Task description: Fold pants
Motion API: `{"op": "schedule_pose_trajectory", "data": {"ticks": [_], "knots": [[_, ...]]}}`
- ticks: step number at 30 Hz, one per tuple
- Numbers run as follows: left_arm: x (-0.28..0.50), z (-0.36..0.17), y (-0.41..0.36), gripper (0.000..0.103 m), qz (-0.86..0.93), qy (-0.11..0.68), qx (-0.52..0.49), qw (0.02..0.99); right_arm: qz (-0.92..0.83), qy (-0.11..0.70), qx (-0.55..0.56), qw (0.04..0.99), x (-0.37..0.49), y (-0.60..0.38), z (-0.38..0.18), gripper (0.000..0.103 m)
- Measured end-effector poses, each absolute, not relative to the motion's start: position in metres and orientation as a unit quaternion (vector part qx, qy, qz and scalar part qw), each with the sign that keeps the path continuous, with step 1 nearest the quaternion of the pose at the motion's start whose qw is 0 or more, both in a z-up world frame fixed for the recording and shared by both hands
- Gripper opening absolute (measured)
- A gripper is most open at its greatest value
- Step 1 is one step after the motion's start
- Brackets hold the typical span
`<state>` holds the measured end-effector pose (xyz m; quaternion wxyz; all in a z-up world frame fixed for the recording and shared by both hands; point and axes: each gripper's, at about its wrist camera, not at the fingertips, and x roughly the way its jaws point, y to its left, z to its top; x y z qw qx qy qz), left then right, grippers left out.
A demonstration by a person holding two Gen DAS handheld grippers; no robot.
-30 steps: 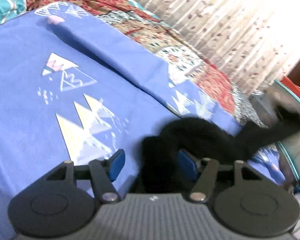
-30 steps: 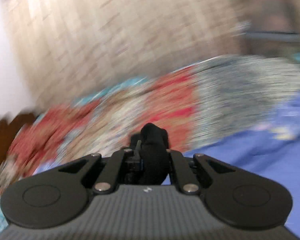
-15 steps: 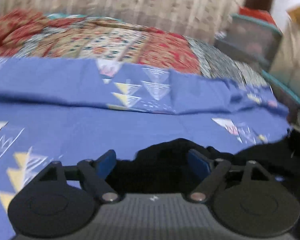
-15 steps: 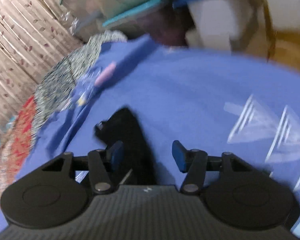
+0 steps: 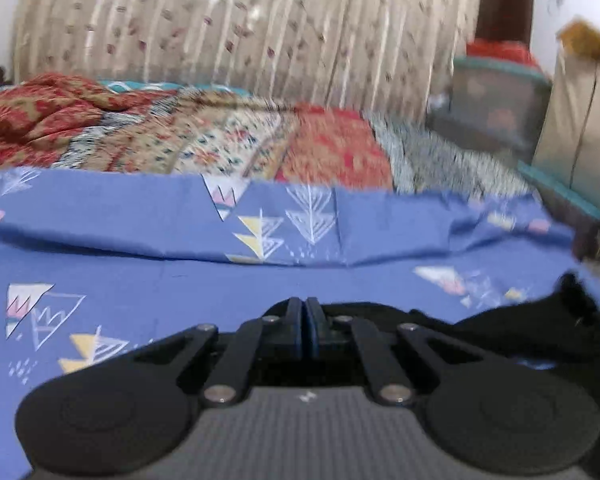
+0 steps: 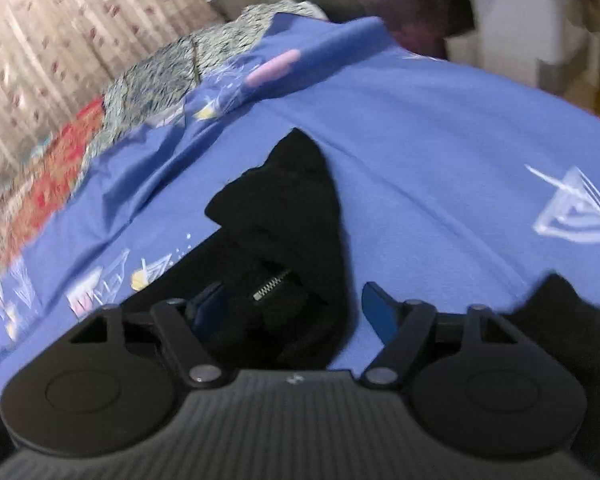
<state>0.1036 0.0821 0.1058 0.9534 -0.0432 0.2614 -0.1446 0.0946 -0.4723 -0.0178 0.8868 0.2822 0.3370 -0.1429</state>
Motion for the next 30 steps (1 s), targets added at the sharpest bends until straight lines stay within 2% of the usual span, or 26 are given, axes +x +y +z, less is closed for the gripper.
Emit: {"op": "schedule_pose_trajectory", "data": {"ticks": [1, 2, 5, 8, 11, 13, 14, 15, 16, 18, 26, 30], "knots": [[0.097, 0.112, 0.085, 0.003, -0.141, 0.256, -0.046, 0.955, -0.152, 0.352, 0.285, 0.878, 0.086, -0.463, -0.024, 0.012], [0.086, 0.115, 0.089, 0.003, -0.134, 0.250, -0.049, 0.958, -0.166, 0.362, 0.306, 0.865, 0.094, -0.470, -0.026, 0.008], [0.061, 0.128, 0.104, 0.003, -0.112, 0.230, -0.071, 0.964, -0.163, 0.247, 0.399, 0.868, 0.066, -0.476, 0.005, 0.007], [0.034, 0.138, 0.129, 0.003, -0.084, 0.200, -0.116, 0.969, -0.131, 0.144, 0.410, 0.891, 0.060, -0.475, 0.069, 0.007], [0.020, 0.141, 0.154, 0.003, -0.055, 0.184, -0.154, 0.969, -0.103, 0.114, 0.385, 0.910, 0.097, -0.467, 0.120, 0.008], [0.016, 0.141, 0.167, 0.003, -0.039, 0.186, -0.165, 0.968, -0.100, 0.124, 0.373, 0.914, 0.143, -0.462, 0.141, 0.015], [0.016, 0.140, 0.173, 0.003, -0.028, 0.190, -0.170, 0.967, -0.096, 0.138, 0.366, 0.915, 0.169, -0.460, 0.144, 0.031], [0.016, 0.138, 0.178, 0.003, -0.015, 0.196, -0.178, 0.964, -0.085, 0.159, 0.345, 0.921, 0.196, -0.458, 0.144, 0.058], [0.016, 0.138, 0.182, 0.003, -0.009, 0.199, -0.184, 0.963, -0.097, 0.179, 0.311, 0.928, 0.216, -0.453, 0.139, 0.063], [0.018, 0.136, 0.187, 0.003, -0.003, 0.202, -0.190, 0.961, -0.152, 0.216, 0.265, 0.927, 0.232, -0.447, 0.121, 0.063], [0.028, 0.122, 0.191, 0.003, 0.000, 0.226, -0.187, 0.956, -0.127, 0.251, 0.328, 0.902, 0.179, -0.470, 0.030, 0.063], [0.028, 0.122, 0.192, 0.003, 0.006, 0.222, -0.189, 0.957, -0.114, 0.278, 0.354, 0.886, 0.172, -0.466, 0.022, 0.064]]}}
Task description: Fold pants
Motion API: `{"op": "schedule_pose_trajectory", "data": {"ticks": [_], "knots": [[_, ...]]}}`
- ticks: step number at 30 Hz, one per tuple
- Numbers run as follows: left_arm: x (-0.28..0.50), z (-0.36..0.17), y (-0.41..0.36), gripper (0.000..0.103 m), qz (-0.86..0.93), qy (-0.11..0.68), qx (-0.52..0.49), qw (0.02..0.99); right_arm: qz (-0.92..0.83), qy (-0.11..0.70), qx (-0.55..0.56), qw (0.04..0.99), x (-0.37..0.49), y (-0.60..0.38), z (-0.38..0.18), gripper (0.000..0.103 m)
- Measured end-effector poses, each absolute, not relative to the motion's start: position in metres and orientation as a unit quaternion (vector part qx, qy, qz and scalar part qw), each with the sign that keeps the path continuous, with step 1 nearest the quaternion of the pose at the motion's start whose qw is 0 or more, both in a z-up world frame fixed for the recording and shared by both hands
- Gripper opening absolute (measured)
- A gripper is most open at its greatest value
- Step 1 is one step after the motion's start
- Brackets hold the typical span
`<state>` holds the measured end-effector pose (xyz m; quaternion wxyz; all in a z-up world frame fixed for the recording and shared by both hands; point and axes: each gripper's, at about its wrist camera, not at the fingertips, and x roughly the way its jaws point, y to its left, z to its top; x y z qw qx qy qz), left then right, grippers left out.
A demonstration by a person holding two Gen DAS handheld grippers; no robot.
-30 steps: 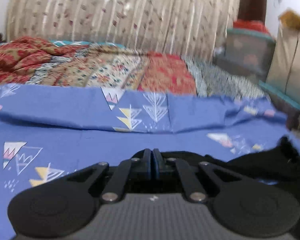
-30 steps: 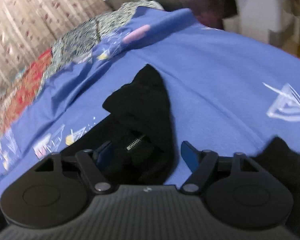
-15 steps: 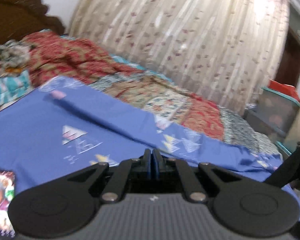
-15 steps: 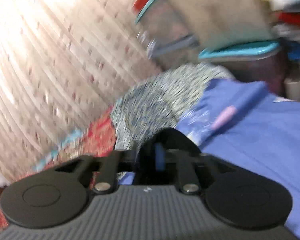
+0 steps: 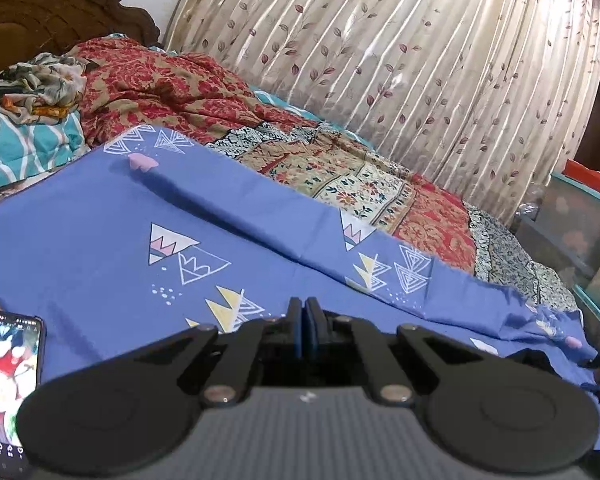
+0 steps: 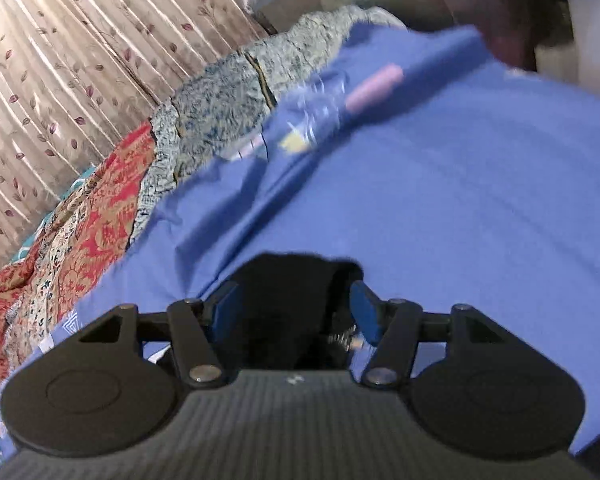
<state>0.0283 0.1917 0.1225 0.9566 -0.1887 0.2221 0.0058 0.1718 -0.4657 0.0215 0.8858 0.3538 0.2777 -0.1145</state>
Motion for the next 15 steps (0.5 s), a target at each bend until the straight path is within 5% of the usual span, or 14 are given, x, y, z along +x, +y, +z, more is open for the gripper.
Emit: {"op": "schedule_pose_trajectory", "data": {"ticks": [11, 13, 14, 15], "knots": [[0.031, 0.128, 0.189, 0.003, 0.021, 0.226, -0.185, 0.956, -0.112, 0.318, 0.366, 0.868, 0.199, -0.429, 0.001, 0.069], [0.033, 0.129, 0.189, 0.003, 0.024, 0.226, -0.187, 0.956, -0.130, 0.354, 0.298, 0.877, 0.208, -0.417, 0.002, 0.043], [0.033, 0.129, 0.188, 0.003, 0.026, 0.227, -0.189, 0.955, -0.133, 0.367, 0.276, 0.878, 0.210, -0.414, 0.001, 0.016], [0.033, 0.129, 0.188, 0.003, 0.028, 0.227, -0.192, 0.954, -0.133, 0.367, 0.265, 0.882, 0.207, -0.416, 0.003, 0.012]]}}
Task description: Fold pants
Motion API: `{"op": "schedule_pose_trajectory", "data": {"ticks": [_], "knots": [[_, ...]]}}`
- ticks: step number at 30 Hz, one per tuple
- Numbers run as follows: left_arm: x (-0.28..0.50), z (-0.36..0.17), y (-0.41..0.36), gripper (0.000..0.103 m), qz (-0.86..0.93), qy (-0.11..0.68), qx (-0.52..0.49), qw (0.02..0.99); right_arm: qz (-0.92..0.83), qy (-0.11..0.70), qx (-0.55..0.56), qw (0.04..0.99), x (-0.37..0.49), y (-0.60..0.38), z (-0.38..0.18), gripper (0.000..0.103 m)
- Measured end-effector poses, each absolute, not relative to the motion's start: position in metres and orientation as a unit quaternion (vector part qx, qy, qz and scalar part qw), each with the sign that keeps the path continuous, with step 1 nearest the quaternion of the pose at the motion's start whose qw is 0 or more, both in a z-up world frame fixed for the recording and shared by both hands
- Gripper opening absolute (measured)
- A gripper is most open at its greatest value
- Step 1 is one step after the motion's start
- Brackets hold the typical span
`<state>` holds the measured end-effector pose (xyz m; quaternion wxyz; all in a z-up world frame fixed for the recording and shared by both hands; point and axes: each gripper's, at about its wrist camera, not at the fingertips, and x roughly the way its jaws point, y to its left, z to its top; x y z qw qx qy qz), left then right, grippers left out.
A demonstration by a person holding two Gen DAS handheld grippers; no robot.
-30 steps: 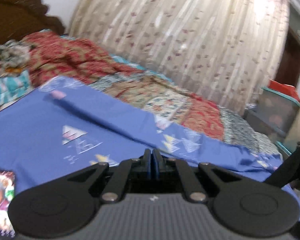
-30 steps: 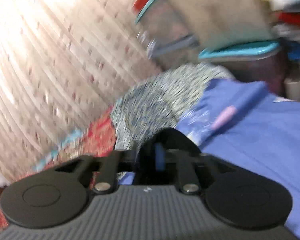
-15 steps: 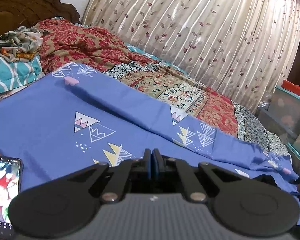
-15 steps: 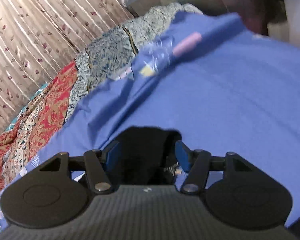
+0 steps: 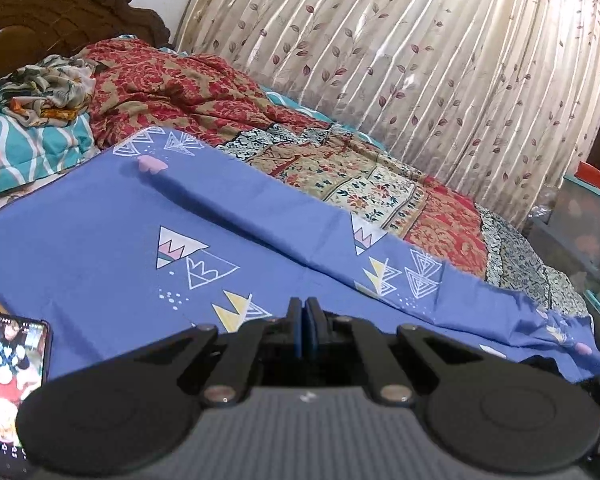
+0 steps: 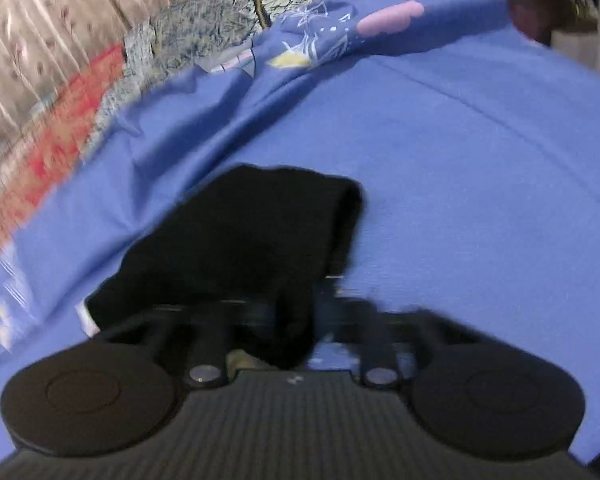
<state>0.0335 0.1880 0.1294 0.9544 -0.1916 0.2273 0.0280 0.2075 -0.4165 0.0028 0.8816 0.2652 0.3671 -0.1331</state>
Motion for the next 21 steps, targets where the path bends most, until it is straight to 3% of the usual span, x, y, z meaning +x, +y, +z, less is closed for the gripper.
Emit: {"op": "schedule_pose_trajectory", "data": {"ticks": [8, 10, 12, 21], "knots": [[0.034, 0.131, 0.187, 0.003, 0.019, 0.227, -0.192, 0.955, -0.272, 0.264, 0.158, 0.912, 0.128, -0.523, 0.049, 0.010], [0.037, 0.128, 0.182, 0.003, 0.009, 0.231, -0.193, 0.954, -0.320, 0.276, 0.128, 0.897, 0.115, -0.552, 0.047, 0.016], [0.038, 0.126, 0.175, 0.003, 0.004, 0.231, -0.187, 0.955, -0.342, 0.311, 0.122, 0.878, 0.113, -0.575, 0.040, 0.043], [0.042, 0.132, 0.166, 0.003, -0.007, 0.228, -0.175, 0.958, -0.239, 0.279, 0.270, 0.890, 0.090, -0.566, 0.050, 0.049]]}}
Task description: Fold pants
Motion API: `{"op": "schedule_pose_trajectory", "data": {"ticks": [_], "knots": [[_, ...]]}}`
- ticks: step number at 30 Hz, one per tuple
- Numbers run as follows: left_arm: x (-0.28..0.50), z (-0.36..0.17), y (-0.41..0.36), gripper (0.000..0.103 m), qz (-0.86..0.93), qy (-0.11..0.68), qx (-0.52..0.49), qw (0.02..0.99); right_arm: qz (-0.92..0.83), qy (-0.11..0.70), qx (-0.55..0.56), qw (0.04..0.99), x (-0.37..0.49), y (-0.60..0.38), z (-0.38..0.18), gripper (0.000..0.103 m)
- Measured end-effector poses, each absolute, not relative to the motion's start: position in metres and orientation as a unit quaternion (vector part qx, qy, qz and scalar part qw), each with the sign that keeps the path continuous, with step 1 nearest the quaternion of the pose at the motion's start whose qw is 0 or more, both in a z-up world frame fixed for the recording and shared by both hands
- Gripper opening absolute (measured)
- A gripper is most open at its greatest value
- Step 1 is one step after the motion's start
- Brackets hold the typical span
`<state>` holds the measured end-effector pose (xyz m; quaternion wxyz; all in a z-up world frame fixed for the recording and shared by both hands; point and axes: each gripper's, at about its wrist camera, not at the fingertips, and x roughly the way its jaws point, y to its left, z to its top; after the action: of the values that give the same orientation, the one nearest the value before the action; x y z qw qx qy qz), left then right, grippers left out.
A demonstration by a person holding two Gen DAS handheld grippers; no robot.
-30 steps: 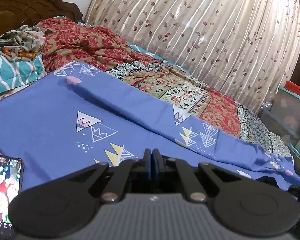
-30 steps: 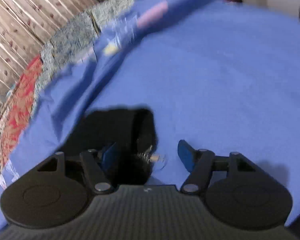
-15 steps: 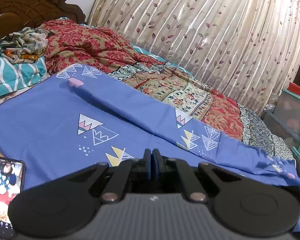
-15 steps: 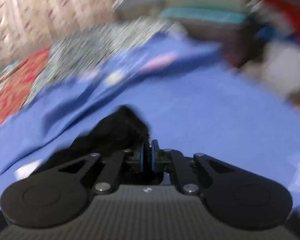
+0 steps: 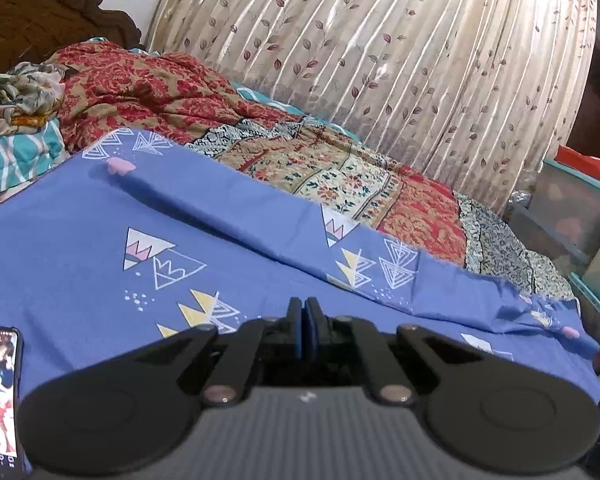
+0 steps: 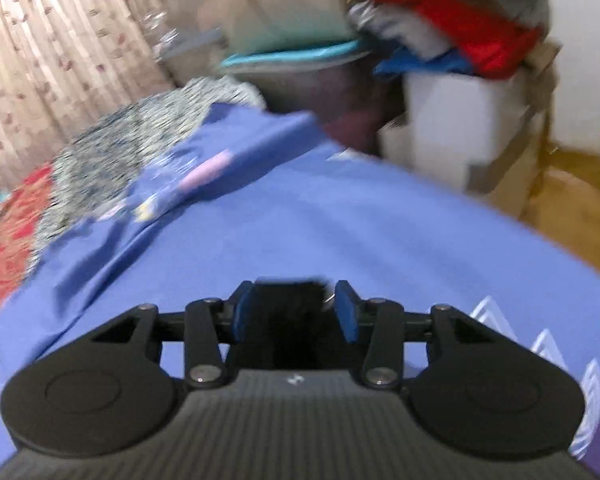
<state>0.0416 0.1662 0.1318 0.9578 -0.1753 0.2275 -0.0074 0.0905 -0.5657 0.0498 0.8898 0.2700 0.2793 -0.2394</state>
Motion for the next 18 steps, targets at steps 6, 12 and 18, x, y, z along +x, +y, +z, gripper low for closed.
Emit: {"op": "schedule_pose_trajectory", "data": {"ticks": [6, 12, 18], "knots": [[0.041, 0.134, 0.169, 0.003, -0.008, 0.228, -0.178, 0.957, -0.229, 0.320, 0.282, 0.875, 0.121, -0.549, 0.037, 0.066], [0.042, 0.132, 0.171, 0.003, -0.008, 0.229, -0.184, 0.956, -0.271, 0.410, 0.174, 0.853, 0.187, -0.546, 0.008, 0.066], [0.058, 0.144, 0.169, 0.003, -0.003, 0.217, -0.166, 0.962, -0.242, 0.322, 0.305, 0.863, 0.203, -0.576, 0.045, 0.009]]}}
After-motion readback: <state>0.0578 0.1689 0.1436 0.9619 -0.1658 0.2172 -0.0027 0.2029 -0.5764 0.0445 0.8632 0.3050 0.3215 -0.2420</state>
